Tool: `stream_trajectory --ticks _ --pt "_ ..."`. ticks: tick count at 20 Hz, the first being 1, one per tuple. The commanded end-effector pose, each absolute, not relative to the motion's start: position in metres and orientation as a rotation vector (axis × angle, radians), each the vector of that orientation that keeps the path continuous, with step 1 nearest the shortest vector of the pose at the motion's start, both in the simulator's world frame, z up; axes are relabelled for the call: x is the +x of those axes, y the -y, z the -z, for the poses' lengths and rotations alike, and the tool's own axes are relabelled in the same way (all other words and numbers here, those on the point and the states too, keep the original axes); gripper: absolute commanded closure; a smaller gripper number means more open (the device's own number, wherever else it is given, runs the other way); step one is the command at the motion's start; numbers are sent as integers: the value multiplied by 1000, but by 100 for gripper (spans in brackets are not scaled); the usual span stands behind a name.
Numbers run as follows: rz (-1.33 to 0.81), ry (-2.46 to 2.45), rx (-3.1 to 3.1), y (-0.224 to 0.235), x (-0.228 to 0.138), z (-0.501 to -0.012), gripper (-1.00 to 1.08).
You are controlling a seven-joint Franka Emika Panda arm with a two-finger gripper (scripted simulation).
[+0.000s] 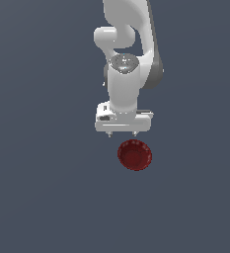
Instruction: Pick up the object and move it to a goal position.
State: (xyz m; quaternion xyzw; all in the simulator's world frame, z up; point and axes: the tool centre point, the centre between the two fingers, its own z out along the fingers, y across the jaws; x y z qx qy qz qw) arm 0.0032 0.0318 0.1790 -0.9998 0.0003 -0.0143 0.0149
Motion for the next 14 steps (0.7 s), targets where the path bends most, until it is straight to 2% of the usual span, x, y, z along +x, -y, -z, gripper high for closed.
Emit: stream_trajectory --ticks 1,14 --pt "45 -1 -3111 -32 3 -179 -20" --pt "-6 75 -3173 -48 0 -162 -20"
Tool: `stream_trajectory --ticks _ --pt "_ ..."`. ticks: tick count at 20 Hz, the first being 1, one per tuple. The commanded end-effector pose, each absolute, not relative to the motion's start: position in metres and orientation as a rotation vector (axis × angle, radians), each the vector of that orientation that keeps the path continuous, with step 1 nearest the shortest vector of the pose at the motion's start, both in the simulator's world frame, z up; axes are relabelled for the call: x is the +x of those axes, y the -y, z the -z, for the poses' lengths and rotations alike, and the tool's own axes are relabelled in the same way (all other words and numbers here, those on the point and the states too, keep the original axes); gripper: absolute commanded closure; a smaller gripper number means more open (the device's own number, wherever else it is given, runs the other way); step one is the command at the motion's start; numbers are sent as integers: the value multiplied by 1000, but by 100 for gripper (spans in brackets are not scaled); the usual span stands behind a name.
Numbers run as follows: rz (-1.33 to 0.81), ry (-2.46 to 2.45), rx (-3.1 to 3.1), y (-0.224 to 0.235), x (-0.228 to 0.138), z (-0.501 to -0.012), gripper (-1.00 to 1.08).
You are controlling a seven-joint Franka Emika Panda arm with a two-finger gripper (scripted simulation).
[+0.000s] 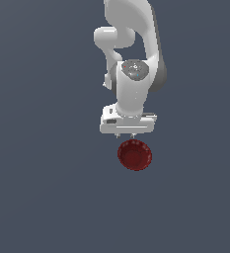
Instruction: Pick up the object and move it to a goal position.
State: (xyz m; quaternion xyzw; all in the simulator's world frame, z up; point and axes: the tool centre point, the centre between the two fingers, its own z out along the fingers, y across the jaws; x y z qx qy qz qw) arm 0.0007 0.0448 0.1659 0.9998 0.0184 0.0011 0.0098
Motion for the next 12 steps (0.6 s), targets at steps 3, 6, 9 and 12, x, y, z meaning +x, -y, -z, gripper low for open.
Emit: stream_trajectory --ticks 3,6,9,12 --pt "27 -110 3075 -57 -2 -154 -20" --pt "47 -152 3035 -67 -4 -145 -20" --pt "61 -198 2989 -77 -6 -134 -20" --pt "69 -242 2943 -88 -7 -125 -20"
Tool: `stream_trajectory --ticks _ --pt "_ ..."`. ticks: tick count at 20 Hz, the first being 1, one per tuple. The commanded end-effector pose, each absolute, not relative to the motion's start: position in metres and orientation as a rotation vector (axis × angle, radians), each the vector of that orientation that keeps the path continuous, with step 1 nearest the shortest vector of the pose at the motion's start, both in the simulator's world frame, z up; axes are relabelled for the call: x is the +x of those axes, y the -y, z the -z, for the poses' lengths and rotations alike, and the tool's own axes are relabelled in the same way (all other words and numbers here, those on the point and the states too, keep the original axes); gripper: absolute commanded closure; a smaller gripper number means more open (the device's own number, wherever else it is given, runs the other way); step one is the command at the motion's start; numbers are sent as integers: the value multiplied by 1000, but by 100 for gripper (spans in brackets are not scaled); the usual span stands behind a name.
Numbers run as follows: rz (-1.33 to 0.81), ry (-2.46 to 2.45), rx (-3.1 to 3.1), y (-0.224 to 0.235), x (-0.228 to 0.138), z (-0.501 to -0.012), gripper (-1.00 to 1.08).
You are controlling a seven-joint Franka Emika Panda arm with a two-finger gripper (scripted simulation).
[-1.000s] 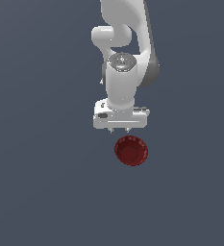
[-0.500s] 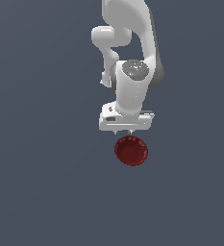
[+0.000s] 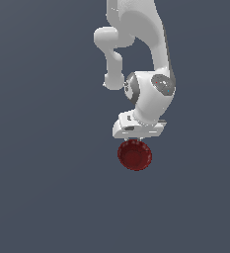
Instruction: Pick up the object and move it to a goal position.
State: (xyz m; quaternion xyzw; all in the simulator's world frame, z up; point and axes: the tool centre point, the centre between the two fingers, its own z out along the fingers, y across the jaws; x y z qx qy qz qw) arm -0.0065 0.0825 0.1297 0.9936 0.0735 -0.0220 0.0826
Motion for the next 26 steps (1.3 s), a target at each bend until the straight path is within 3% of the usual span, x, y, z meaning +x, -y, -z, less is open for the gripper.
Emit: stream_trajectory --ticks 1,26 --pt "70 -256 2928 -91 -8 -122 -20" --pt "-98 -527 2620 -177 -9 -66 -20"
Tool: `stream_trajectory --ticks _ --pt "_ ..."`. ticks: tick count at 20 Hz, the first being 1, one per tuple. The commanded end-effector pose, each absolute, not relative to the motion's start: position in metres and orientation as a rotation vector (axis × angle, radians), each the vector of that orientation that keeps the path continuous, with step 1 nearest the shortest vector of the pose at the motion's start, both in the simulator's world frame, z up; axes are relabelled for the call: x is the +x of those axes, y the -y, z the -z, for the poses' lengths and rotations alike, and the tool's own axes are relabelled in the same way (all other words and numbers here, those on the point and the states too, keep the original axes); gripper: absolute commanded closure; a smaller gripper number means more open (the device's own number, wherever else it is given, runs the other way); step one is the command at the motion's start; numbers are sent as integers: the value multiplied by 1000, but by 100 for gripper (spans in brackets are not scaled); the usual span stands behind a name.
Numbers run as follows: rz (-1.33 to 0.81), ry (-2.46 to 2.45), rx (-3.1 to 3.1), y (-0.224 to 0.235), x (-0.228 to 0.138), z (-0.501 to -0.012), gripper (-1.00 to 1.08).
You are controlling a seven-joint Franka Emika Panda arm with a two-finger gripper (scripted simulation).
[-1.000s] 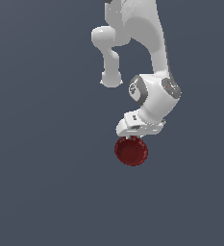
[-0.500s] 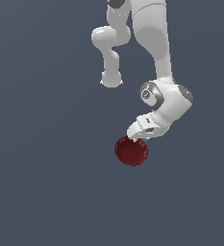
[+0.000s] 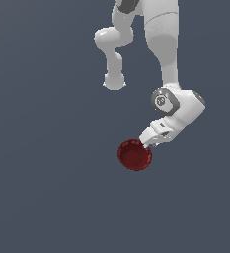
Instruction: Pick up the object and move it to a goal position.
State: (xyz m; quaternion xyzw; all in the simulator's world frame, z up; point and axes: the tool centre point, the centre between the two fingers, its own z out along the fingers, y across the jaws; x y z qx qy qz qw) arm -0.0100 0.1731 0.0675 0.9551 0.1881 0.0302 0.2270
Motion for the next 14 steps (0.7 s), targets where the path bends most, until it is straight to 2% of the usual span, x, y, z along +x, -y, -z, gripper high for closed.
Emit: stream_trajectory --ticks 1,14 --pt "-106 -532 2614 -179 -9 -65 -20" --pt "-149 -557 2586 -191 -8 -61 -20"
